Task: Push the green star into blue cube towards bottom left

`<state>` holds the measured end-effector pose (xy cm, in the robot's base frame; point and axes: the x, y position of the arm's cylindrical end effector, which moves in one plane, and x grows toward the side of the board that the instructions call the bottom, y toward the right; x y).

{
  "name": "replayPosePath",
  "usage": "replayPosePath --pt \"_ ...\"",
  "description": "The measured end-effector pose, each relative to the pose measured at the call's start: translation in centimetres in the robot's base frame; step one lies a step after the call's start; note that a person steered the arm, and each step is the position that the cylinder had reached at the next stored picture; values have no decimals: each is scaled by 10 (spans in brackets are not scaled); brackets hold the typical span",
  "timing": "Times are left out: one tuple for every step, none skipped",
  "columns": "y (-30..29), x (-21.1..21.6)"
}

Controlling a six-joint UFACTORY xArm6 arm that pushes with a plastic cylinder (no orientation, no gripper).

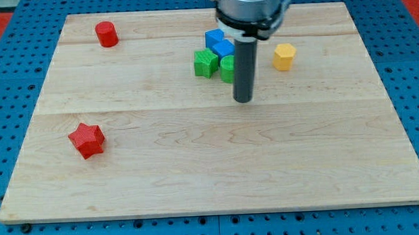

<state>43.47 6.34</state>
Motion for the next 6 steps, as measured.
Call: replayPosePath --pt "15 2" --pt "15 3" --pt "-78 -1" --pt "-156 -53" --pt "-109 -80" --pt "-73 -89"
